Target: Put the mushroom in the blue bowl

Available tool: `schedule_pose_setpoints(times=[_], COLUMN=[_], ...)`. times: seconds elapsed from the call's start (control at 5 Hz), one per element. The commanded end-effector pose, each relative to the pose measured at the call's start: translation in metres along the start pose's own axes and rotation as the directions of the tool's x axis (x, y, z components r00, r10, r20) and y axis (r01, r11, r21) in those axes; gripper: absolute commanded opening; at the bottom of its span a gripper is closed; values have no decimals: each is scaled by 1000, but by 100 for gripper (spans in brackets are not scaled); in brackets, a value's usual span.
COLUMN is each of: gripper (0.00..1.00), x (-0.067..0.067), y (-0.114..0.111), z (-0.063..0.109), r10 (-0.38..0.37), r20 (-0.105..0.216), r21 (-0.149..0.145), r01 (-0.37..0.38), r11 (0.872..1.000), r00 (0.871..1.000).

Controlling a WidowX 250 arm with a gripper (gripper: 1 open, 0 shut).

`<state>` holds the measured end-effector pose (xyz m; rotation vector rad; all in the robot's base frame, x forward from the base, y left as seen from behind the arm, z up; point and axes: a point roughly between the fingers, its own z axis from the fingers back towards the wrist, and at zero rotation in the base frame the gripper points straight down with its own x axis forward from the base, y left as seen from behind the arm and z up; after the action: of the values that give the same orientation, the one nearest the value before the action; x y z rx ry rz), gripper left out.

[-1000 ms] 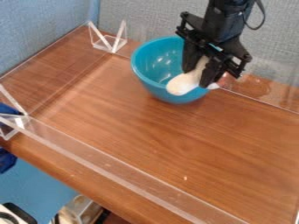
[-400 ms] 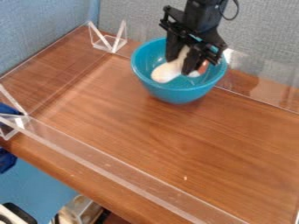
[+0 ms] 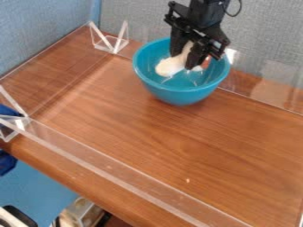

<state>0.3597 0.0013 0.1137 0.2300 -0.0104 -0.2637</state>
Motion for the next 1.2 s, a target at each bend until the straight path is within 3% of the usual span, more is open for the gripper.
schedule_pose_setpoints(times=[0.0,0.4,0.8,1.0], gripper=[0,0,0,0], x=[11,14,46,51], y=[19,18,39,42], z=[12,13,-29,-47], r10=[33,16,49,55], r20=[41,34,-27,-51], r21=[26,45,25,12], r01=[-34,-17,-48,-54], r11=[999,999,999,998], r00=[999,999,998,997])
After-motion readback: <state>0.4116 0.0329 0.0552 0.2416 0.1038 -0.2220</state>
